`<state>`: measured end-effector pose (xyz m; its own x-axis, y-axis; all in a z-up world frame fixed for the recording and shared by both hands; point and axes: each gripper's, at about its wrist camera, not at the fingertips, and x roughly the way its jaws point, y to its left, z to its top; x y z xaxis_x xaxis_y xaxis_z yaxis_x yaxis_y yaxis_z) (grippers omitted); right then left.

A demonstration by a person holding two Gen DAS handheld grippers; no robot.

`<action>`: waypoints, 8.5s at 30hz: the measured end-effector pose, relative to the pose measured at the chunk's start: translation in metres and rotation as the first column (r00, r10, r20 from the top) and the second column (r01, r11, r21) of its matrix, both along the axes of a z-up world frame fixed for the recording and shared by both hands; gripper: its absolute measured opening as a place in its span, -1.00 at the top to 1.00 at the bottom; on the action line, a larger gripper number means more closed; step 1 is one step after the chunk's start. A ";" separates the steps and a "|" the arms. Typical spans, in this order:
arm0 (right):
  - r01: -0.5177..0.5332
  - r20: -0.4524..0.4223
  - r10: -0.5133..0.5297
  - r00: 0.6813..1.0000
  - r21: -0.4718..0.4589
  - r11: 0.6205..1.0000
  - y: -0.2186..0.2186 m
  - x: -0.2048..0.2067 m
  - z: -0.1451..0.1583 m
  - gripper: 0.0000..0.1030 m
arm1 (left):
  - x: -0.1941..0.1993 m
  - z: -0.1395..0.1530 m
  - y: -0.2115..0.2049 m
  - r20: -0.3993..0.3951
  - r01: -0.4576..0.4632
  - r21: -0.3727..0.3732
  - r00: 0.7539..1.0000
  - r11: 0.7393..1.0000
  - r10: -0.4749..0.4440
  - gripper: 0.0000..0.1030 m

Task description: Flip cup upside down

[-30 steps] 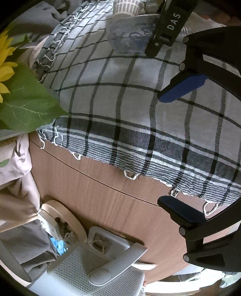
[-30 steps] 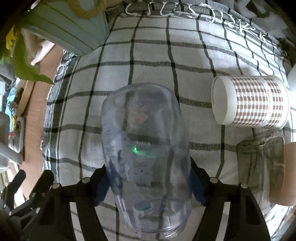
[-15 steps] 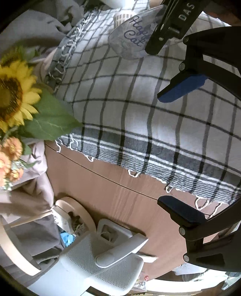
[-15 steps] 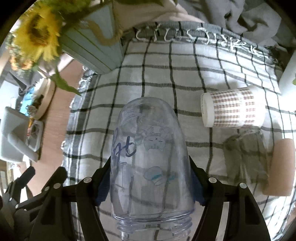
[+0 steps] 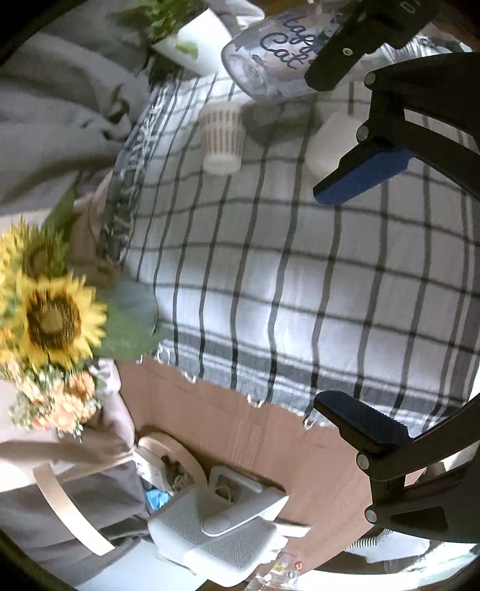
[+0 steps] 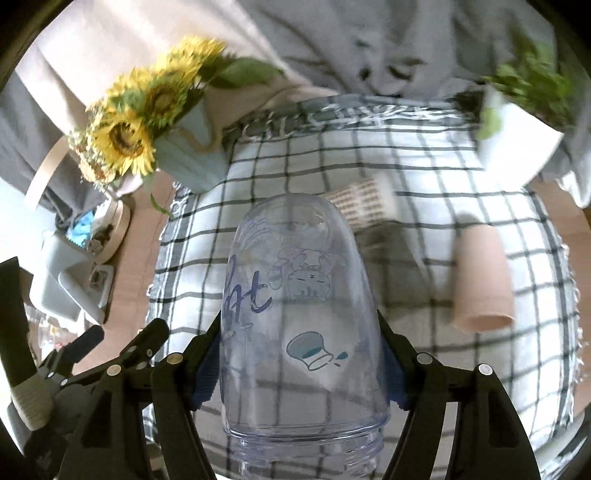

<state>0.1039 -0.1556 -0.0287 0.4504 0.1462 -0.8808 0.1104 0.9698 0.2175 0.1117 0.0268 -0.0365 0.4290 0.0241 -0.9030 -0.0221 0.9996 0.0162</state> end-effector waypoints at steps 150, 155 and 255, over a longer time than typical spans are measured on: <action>0.460 -0.123 -0.451 0.884 0.055 0.886 -0.199 -0.153 -0.033 -0.61 | -0.057 -0.035 -0.214 -0.181 0.425 -0.138 0.877 0.895 -0.444 -0.38; 0.458 -0.122 -0.449 0.885 0.053 0.887 -0.198 -0.154 -0.033 -0.61 | -0.057 -0.035 -0.213 -0.178 0.424 -0.142 0.878 0.894 -0.444 -0.47; 0.168 0.169 -0.146 0.975 -0.129 0.977 -0.060 -0.167 0.036 -0.89 | -0.120 0.042 -0.058 0.168 0.137 0.028 0.976 0.990 -0.140 -0.99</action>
<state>-0.0631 -0.2156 0.0075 0.5922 -0.0589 -0.8036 0.2392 0.9652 0.1056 -0.0084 -0.0310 0.0054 0.5760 -0.0319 -0.8168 0.1124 0.9928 0.0405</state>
